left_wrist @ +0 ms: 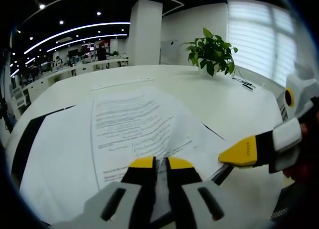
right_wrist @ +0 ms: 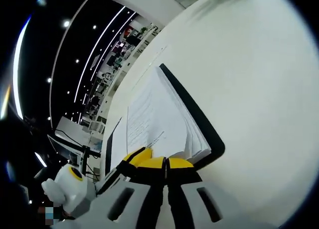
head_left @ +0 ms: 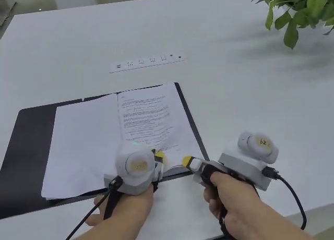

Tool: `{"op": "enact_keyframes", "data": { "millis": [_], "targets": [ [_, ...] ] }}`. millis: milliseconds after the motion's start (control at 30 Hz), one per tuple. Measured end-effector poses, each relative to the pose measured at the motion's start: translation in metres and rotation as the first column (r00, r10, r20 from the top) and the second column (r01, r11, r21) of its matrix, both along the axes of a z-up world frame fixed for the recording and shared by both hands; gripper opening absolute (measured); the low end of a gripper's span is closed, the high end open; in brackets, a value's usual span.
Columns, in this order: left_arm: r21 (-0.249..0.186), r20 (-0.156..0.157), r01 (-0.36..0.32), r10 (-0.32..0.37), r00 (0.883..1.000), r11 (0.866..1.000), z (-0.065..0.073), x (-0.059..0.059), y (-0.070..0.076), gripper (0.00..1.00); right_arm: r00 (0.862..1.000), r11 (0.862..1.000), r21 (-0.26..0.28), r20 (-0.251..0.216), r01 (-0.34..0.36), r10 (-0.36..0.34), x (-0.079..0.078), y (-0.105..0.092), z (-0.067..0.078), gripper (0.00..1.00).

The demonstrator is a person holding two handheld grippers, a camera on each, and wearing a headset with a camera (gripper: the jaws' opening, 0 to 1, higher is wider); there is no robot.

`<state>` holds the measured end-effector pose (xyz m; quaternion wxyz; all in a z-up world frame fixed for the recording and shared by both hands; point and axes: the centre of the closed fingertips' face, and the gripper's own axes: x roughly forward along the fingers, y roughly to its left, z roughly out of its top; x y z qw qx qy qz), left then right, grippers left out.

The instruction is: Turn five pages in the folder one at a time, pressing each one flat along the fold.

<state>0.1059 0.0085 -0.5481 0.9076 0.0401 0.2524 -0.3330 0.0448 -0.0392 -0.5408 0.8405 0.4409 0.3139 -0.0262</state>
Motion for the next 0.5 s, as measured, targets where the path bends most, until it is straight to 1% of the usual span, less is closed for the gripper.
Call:
{"op": "enact_keyframes", "data": {
  "millis": [33, 67, 100, 133, 167, 233, 267, 300, 333, 367, 400, 433, 467, 500],
  "targets": [
    [0.005, 0.009, 0.019, -0.019, 1.000, 1.000, 0.001, -0.001, -0.001, 0.07, 1.000, 1.000, -0.009, 0.000, 0.005, -0.005, -0.001, -0.001, 0.000, 0.00],
    [0.050, 0.026, 0.071, -0.073, 0.997, 0.996, 0.001, -0.005, -0.001, 0.08, 1.000, 1.000, -0.013, 0.006, 0.005, -0.005, -0.002, -0.001, 0.001, 0.00],
    [0.052, 0.022, 0.082, -0.084, 0.996, 0.995, 0.001, -0.006, -0.002, 0.11, 1.000, 1.000, -0.011, 0.018, 0.008, -0.008, -0.002, -0.001, 0.003, 0.00],
    [0.041, 0.006, 0.079, -0.079, 0.997, 0.996, 0.002, -0.008, 0.000, 0.14, 1.000, 1.000, -0.013, 0.024, 0.010, -0.010, -0.002, -0.002, 0.005, 0.00],
    [0.052, 0.000, 0.082, -0.082, 0.997, 0.995, 0.003, -0.009, 0.003, 0.17, 1.000, 1.000, -0.026, 0.028, 0.006, -0.005, -0.002, -0.001, 0.006, 0.00],
    [0.045, -0.019, 0.085, -0.085, 0.996, 0.995, 0.006, -0.012, 0.009, 0.22, 0.999, 0.999, -0.039, 0.038, 0.009, -0.007, -0.002, 0.000, 0.009, 0.00],
    [0.047, -0.004, 0.087, -0.087, 0.996, 0.995, 0.010, -0.014, 0.014, 0.26, 0.999, 0.998, -0.054, 0.051, 0.010, -0.007, -0.001, 0.000, 0.013, 0.00],
    [0.039, 0.026, 0.106, -0.107, 0.994, 0.994, 0.015, -0.015, 0.016, 0.27, 0.998, 0.997, -0.073, 0.059, 0.009, -0.005, 0.000, 0.000, 0.016, 0.00],
    [0.043, 0.020, 0.106, -0.106, 0.994, 0.993, 0.016, -0.017, 0.020, 0.28, 0.998, 0.997, -0.078, 0.069, 0.004, 0.002, 0.001, 0.001, 0.019, 0.00],
    [0.062, 0.011, 0.114, -0.114, 0.993, 0.992, 0.017, -0.020, 0.027, 0.31, 0.996, 0.996, -0.091, 0.086, -0.005, 0.013, 0.002, 0.004, 0.025, 0.00],
    [0.061, 0.023, 0.123, -0.125, 0.992, 0.991, 0.020, -0.021, 0.031, 0.31, 0.995, 0.992, -0.121, 0.095, -0.019, 0.030, 0.002, 0.004, 0.029, 0.00],
    [0.070, 0.033, 0.126, -0.128, 0.991, 0.990, 0.025, -0.023, 0.038, 0.31, 0.992, 0.986, -0.164, 0.114, -0.035, 0.054, 0.003, 0.006, 0.035, 0.00],
    [0.067, 0.038, 0.124, -0.126, 0.991, 0.990, 0.028, -0.023, 0.043, 0.31, 0.990, 0.984, -0.176, 0.128, -0.036, 0.059, 0.004, 0.007, 0.039, 0.00],
    [0.051, 0.050, 0.116, -0.118, 0.992, 0.992, 0.034, -0.023, 0.052, 0.33, 0.990, 0.983, -0.181, 0.129, -0.040, 0.064, 0.003, 0.010, 0.043, 0.00]
  ]
}}
